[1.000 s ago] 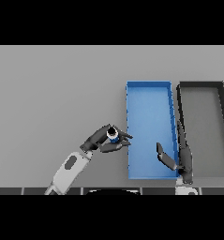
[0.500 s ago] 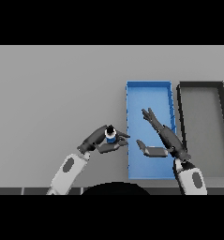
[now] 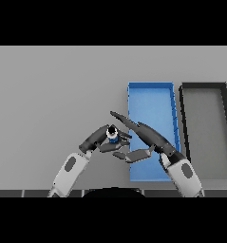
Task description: Pick up the blue pipe and place it into the blue bin.
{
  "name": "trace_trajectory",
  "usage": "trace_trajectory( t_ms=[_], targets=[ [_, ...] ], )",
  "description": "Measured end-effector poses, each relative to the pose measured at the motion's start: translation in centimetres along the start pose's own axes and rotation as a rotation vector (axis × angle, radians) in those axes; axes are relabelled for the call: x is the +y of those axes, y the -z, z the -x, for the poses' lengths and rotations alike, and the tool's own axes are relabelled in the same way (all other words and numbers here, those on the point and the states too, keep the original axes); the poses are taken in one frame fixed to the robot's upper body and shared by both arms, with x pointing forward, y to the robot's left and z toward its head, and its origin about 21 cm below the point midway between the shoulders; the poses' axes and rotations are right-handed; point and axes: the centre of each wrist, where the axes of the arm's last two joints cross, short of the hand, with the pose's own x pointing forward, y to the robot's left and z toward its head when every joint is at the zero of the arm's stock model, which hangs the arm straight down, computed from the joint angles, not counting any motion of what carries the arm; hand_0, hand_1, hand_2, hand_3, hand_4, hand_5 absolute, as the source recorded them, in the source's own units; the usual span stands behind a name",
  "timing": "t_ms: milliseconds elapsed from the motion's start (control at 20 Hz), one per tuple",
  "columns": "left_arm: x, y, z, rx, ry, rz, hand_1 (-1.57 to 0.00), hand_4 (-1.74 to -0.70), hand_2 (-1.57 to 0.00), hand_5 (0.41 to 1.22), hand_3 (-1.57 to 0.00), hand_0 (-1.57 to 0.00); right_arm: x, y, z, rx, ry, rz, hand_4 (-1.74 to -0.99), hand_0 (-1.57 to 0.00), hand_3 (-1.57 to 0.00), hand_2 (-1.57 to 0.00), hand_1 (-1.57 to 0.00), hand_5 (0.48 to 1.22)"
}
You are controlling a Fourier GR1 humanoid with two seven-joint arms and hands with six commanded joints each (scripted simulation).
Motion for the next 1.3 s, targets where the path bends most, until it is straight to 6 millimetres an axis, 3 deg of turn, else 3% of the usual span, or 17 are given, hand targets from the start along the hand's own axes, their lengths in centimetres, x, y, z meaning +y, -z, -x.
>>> trace_trajectory(
  t_ms=[250,400,500,650,800,900,1000,1150,1300],
  targets=[
    [0.2,0.0,-0.3,0.015,-0.021,0.001,-1.57,-1.47,-1.57,1.221,-1.57,-1.57,-0.2,3.0,-1.3,0.046,-0.044,-0.087,-1.186,-0.02,0.00,-0.08,-0.03,0.521],
    [-0.1,0.0,-0.4,0.015,-0.005,-0.003,-1.57,-1.47,-1.57,1.221,-1.57,-1.57,-0.4,4.6,-1.6,0.038,-0.052,-0.106,-1.204,-0.07,-0.04,-0.17,-0.11,0.497],
    [-0.1,-0.3,0.1,0.058,0.003,-0.003,-1.57,-1.52,-1.57,1.221,-1.57,-1.57,-0.3,5.6,-1.6,0.055,-0.065,-0.133,-1.278,-0.32,-0.24,-0.38,-0.36,0.485],
    [0.1,-0.2,-0.3,0.072,-0.007,0.001,-1.57,-1.62,-1.57,1.221,-1.57,-1.57,0.1,5.9,-1.2,0.032,-0.055,-0.164,-1.467,-0.88,-0.76,-0.91,-0.88,0.518],
    [0.0,-0.1,-0.1,0.063,-0.024,0.000,-1.57,-1.68,-1.57,1.221,-1.52,-1.57,0.6,6.3,-1.3,0.002,-0.016,-0.171,-1.581,-1.22,-1.02,-1.23,-1.22,0.650],
    [0.1,-0.1,0.0,0.030,-0.068,0.004,-1.57,-1.70,-1.57,1.221,-1.50,-1.57,0.8,6.6,-1.0,-0.023,0.022,-0.161,-1.628,-1.34,-1.19,-1.35,-1.34,0.856],
    [0.2,-0.2,0.1,0.023,-0.079,0.006,-1.57,-1.71,-1.57,1.221,-1.46,-1.57,1.0,7.0,-0.8,-0.046,0.024,-0.168,-1.665,-1.43,-1.30,-1.43,-1.43,0.987],
    [0.3,0.3,-0.3,0.018,-0.074,0.007,-1.57,-1.73,-1.57,1.221,-1.44,-1.57,1.7,6.9,-0.9,-0.085,0.005,-0.169,-1.702,-1.50,-1.43,-1.50,-1.50,1.101],
    [0.5,-0.2,-0.4,0.030,-0.064,0.000,-1.57,-1.73,-1.57,1.221,-1.43,-1.57,1.7,6.7,-0.7,-0.105,0.011,-0.168,-1.721,-1.53,-1.50,-1.53,-1.53,1.160]
  ],
)
